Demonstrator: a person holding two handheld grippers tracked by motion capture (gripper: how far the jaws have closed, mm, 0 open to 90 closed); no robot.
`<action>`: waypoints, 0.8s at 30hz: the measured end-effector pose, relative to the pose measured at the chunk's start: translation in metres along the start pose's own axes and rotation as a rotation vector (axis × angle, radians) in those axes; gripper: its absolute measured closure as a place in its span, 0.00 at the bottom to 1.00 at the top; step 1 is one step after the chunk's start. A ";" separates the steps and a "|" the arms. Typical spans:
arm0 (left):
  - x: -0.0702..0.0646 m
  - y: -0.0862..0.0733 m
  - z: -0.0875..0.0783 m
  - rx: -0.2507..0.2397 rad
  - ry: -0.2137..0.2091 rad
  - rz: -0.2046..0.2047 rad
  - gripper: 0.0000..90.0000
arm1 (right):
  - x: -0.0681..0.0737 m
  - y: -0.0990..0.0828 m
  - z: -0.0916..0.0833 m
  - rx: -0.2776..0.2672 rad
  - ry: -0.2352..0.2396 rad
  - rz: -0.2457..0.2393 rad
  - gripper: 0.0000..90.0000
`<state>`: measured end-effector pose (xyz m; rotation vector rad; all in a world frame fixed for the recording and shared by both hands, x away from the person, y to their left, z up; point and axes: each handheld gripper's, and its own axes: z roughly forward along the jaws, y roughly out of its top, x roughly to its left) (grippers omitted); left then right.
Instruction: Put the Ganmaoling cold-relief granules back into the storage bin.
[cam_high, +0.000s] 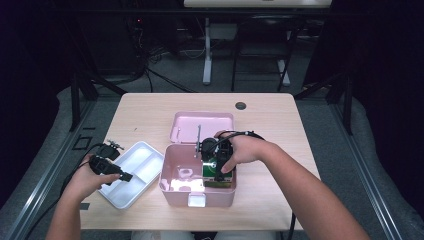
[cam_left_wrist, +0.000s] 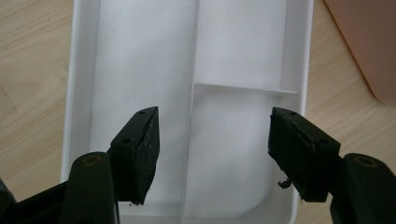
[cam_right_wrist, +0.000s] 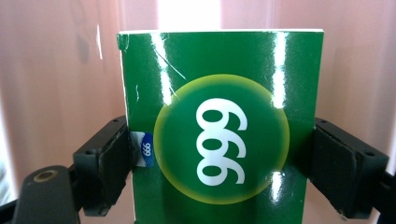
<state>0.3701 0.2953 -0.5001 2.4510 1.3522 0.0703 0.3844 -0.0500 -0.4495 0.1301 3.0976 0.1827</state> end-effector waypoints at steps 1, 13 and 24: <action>0.000 0.000 0.000 -0.001 0.000 0.000 0.38 | 0.000 0.000 0.002 0.004 -0.002 -0.002 0.17; 0.001 -0.001 0.001 0.008 -0.001 -0.002 0.38 | -0.003 -0.004 0.014 0.033 -0.018 0.018 0.14; 0.001 0.000 0.001 0.009 0.000 0.000 0.38 | 0.002 -0.012 -0.012 -0.030 -0.027 0.041 0.11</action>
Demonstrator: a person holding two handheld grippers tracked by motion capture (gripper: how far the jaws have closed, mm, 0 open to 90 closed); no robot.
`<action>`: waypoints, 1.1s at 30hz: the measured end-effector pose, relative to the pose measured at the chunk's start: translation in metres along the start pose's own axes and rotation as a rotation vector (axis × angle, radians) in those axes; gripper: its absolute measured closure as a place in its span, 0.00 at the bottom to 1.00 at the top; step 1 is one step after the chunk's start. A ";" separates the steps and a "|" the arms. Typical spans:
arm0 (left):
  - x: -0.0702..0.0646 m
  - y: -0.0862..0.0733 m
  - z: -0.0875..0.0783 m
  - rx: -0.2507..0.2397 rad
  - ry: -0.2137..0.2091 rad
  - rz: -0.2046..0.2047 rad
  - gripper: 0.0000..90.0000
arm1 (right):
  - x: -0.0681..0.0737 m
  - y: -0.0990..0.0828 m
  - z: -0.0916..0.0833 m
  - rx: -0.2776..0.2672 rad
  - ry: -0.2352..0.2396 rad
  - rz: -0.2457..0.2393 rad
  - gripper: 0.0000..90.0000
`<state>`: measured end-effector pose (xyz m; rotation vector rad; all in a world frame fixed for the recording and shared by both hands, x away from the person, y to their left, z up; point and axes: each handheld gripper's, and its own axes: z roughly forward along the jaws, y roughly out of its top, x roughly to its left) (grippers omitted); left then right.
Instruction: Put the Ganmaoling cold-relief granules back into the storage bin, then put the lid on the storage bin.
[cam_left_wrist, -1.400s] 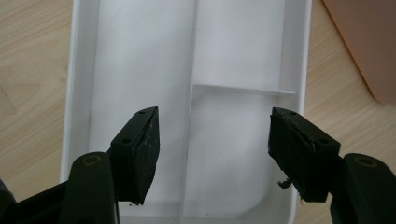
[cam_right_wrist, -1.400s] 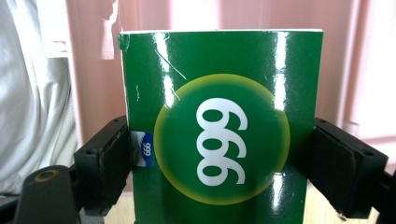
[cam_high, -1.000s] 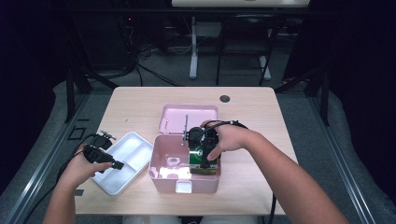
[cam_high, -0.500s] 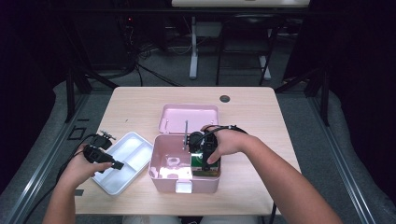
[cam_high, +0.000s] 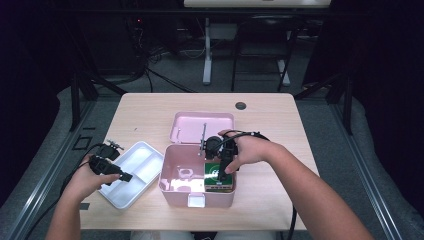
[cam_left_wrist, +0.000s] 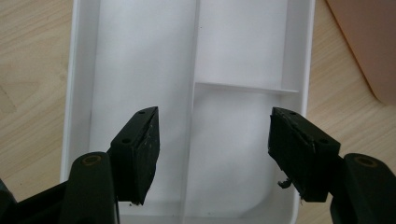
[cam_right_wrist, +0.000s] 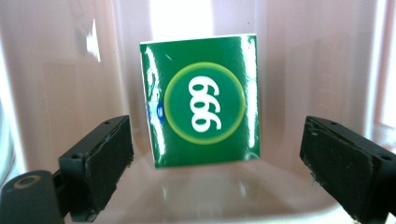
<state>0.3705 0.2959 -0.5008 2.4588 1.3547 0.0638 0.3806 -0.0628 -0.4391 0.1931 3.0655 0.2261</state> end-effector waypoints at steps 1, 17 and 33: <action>0.000 0.000 0.000 0.001 0.000 0.000 0.38 | 0.000 -0.001 -0.003 0.003 -0.004 0.001 0.11; -0.001 -0.001 0.001 0.004 -0.007 0.005 0.40 | 0.001 -0.047 -0.040 -0.037 -0.076 0.098 0.09; -0.001 0.000 0.002 -0.014 0.005 0.002 0.29 | 0.000 -0.091 -0.025 -0.052 -0.125 0.252 0.13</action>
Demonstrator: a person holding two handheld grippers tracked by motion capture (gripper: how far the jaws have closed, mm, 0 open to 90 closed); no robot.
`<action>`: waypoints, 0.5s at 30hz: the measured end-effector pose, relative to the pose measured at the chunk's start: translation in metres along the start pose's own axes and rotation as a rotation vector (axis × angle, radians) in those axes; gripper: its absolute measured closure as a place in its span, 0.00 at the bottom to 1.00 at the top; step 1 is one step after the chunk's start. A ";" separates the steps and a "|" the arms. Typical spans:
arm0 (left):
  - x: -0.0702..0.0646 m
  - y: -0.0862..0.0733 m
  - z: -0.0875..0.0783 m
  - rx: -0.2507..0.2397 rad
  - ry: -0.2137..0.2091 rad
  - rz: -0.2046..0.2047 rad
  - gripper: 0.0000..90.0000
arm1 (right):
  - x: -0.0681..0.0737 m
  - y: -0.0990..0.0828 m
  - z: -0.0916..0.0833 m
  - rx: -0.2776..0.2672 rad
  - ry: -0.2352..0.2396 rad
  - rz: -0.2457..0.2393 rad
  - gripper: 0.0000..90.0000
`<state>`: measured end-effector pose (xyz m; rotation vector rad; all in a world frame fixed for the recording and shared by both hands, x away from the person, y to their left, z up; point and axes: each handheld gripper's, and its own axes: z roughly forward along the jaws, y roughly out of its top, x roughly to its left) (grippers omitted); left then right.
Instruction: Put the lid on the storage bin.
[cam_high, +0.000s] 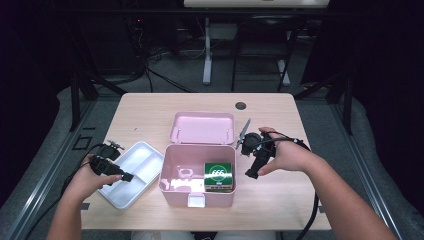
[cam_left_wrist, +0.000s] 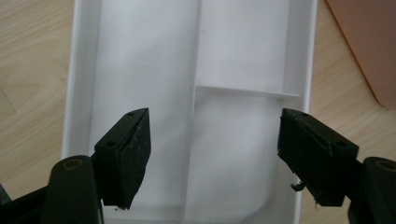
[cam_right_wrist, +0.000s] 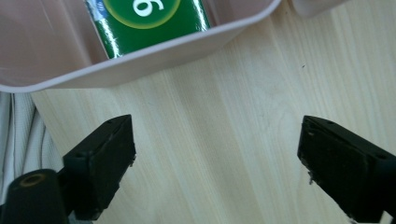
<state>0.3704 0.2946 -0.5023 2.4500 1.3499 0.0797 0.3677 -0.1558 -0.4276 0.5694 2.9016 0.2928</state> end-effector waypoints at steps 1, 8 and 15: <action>-0.001 0.000 0.000 0.002 0.005 0.006 0.29 | -0.002 -0.004 0.004 0.004 0.009 0.035 0.16; 0.000 0.000 0.001 0.005 0.034 0.012 0.29 | -0.008 -0.021 0.018 -0.006 0.018 0.132 0.16; 0.003 -0.001 -0.003 -0.031 0.069 -0.003 0.29 | -0.012 -0.037 0.029 -0.030 -0.006 0.236 0.17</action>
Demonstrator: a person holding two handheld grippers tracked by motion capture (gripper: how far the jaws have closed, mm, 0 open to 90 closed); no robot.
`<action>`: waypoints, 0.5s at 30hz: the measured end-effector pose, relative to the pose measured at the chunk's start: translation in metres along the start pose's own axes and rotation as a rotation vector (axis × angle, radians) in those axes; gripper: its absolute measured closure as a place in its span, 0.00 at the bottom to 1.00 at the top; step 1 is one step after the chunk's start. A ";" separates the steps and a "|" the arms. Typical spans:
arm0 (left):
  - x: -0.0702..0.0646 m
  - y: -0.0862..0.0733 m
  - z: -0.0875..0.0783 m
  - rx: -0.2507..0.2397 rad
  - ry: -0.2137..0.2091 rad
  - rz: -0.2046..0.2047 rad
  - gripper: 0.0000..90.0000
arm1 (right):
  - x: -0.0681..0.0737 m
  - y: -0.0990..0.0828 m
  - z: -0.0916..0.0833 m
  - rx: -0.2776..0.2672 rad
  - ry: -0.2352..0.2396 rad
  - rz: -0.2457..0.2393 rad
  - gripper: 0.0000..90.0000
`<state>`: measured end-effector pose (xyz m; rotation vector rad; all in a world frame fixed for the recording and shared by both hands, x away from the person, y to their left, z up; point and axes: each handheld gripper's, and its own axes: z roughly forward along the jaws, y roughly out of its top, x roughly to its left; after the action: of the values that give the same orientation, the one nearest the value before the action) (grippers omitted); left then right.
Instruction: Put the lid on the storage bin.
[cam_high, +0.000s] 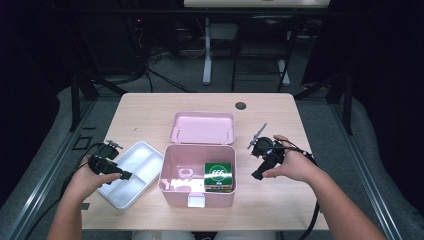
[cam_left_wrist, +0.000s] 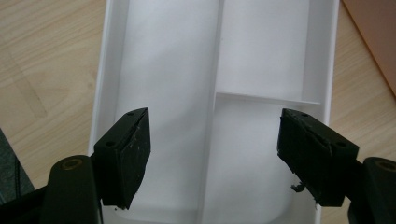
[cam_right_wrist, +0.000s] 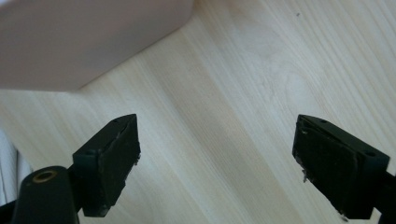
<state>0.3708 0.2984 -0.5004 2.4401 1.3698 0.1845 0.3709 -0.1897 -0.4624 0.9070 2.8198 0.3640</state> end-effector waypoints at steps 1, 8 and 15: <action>0.000 0.000 0.000 0.000 0.000 0.000 0.29 | -0.001 -0.002 0.001 -0.008 -0.007 0.017 0.18; 0.000 -0.001 0.001 -0.018 -0.011 0.003 0.36 | 0.001 -0.018 0.016 -0.071 -0.072 0.139 0.23; 0.000 -0.002 0.002 -0.035 -0.017 0.013 0.39 | 0.001 -0.032 0.032 -0.168 -0.084 0.293 0.25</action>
<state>0.3700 0.2988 -0.5027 2.4174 1.3326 0.1883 0.3595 -0.2083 -0.5017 1.2649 2.5360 0.5754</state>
